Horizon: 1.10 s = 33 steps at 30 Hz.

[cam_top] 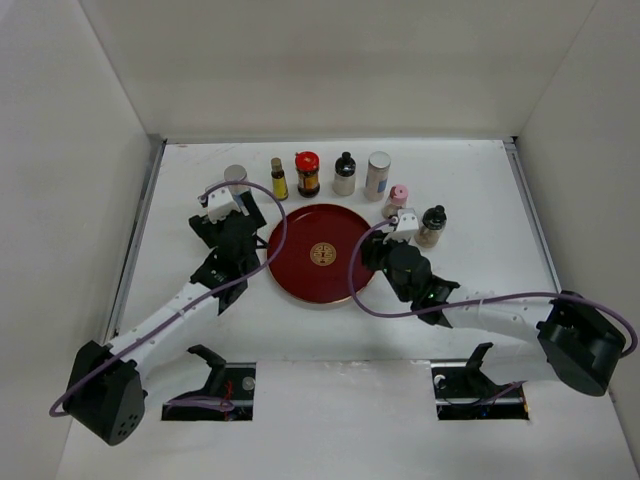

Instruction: Organize the condiment bottles

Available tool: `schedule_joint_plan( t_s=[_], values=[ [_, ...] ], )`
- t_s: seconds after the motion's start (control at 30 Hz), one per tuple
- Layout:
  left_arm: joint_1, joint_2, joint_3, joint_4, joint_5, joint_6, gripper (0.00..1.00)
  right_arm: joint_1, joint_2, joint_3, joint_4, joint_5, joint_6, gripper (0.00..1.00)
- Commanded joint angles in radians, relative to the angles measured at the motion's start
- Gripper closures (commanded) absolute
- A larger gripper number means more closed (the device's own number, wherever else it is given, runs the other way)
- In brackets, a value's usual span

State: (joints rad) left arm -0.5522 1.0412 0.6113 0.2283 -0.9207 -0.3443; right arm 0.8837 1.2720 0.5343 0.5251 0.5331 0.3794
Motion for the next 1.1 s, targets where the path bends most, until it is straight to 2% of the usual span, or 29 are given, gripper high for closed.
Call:
schedule_joint_plan(
  t_s=[0.0,0.03,0.07,0.1,0.13,0.23,0.33,0.47,0.67,0.93,1.07],
  values=[
    [0.022,-0.030,0.047,0.022,-0.043,0.071,0.33,-0.007,0.010,0.032,0.021,-0.015,0.015,0.62],
    [0.031,-0.029,0.047,0.020,-0.050,0.073,0.48,-0.007,0.012,0.032,0.021,-0.015,0.015,0.60],
    [0.042,-0.023,0.051,0.014,-0.058,0.071,0.52,-0.010,0.012,0.032,0.021,-0.013,0.016,0.59],
    [0.051,-0.015,0.056,0.013,-0.060,0.077,0.51,-0.015,0.012,0.032,0.023,-0.015,0.016,0.58],
    [0.059,-0.001,0.061,0.008,-0.055,0.082,0.45,-0.019,0.012,0.030,0.023,-0.015,0.018,0.57],
    [0.097,0.055,0.070,0.005,-0.050,0.065,0.23,-0.016,0.009,0.032,0.016,-0.018,0.021,0.53],
    [0.133,0.129,0.099,-0.003,-0.014,0.028,0.14,-0.019,0.018,0.032,0.021,-0.021,0.021,0.45],
    [0.189,0.215,0.131,-0.006,0.046,-0.021,0.13,-0.016,0.023,0.036,0.021,-0.028,0.012,0.34],
    [0.257,0.298,0.153,0.009,0.092,-0.047,0.13,-0.018,0.018,0.030,0.026,-0.041,0.021,0.24],
    [0.291,0.368,0.148,0.028,0.143,-0.073,0.22,-0.022,0.036,0.036,0.020,-0.050,0.024,0.21],
    [0.300,0.411,0.154,0.045,0.197,-0.088,0.20,-0.019,0.035,0.038,0.027,-0.051,0.016,0.21]
  ],
)
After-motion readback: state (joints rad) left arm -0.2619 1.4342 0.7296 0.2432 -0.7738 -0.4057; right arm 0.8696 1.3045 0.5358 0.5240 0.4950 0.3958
